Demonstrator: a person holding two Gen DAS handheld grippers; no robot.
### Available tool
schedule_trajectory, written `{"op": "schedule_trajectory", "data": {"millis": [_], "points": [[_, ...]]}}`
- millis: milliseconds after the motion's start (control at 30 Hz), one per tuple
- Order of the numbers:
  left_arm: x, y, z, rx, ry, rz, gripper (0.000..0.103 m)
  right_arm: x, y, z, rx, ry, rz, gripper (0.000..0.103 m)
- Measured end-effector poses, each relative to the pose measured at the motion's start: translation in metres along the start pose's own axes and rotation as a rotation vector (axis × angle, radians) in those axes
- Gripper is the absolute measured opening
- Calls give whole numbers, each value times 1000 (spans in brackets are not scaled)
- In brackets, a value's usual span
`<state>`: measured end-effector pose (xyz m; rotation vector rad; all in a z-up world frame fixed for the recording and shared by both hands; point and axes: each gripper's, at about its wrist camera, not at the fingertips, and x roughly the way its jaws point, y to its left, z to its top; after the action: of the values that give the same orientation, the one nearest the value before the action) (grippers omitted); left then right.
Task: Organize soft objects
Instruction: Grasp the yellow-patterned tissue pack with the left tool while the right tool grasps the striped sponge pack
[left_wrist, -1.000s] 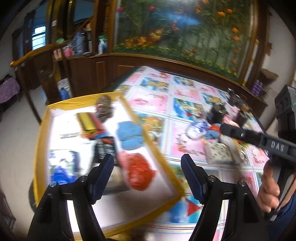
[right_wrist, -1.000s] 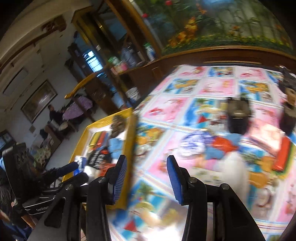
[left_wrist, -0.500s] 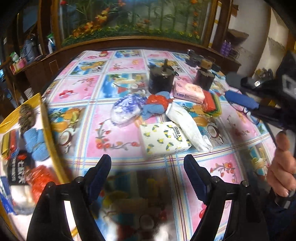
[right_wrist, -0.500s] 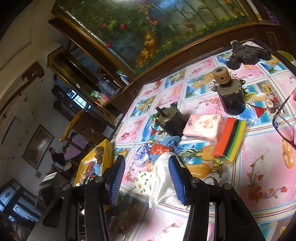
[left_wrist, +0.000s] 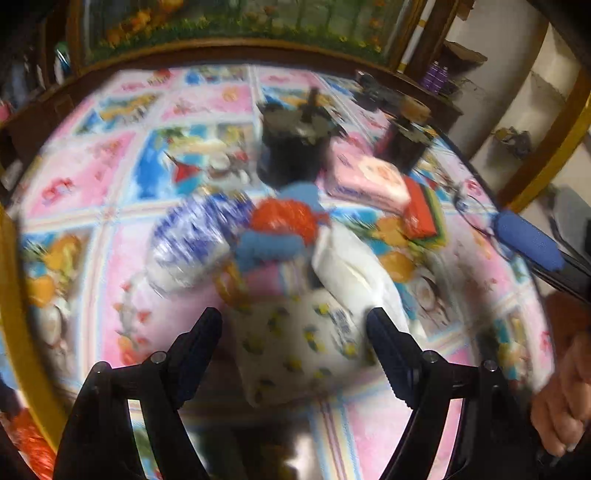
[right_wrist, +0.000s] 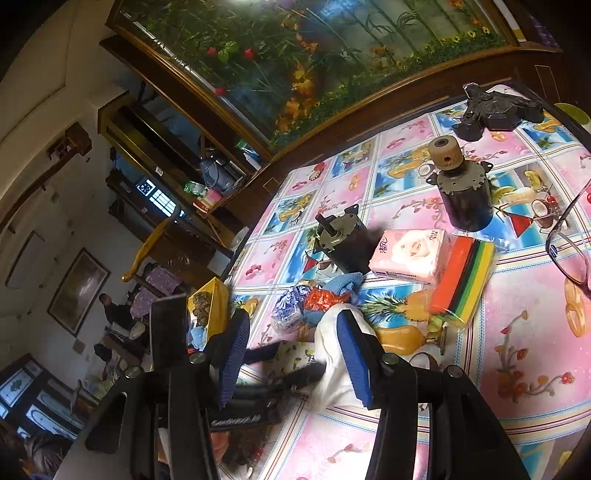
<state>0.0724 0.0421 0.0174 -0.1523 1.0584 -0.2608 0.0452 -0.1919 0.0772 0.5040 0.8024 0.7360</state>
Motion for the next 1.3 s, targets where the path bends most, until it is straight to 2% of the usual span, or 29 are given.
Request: {"op": "schedule_trajectory", "data": {"millis": [100,233,300,400,467,700,867,933,1033,1167,1300], "points": [[-8,-6,-20,14,34,-77,80,-1,1,0,-2,-7,-3,53],[-20,-35,-50,144,73,-152,80,-1,1,0,1,-9,-8,53],[-30,-45,-57,195,33,-111,80,-1,1,1,3,-10,-14,53],[-37,-47,-51,209,-46,39,80,-1,0,1,10,-12,-14,53],[-35,-40,-45,205,-62,102,80,-1,0,1,13,-14,-15,53],[-10,-50,-27,284,-28,105,80,0,-2,1,9,-10,-7,53],[5,-59,-33,316,7,120,79,-3,-2,3,-4,-27,-38,53],[6,-59,-36,303,10,122,60,-5,-2,3,-11,-41,-59,53],[4,-58,-38,277,-1,132,59,-11,-3,5,-23,-77,-126,53],[-3,-48,-43,215,-15,121,59,-17,-14,9,-13,-128,-297,53],[-15,-30,-52,153,-49,129,59,-12,-41,15,86,-104,-345,53]]}}
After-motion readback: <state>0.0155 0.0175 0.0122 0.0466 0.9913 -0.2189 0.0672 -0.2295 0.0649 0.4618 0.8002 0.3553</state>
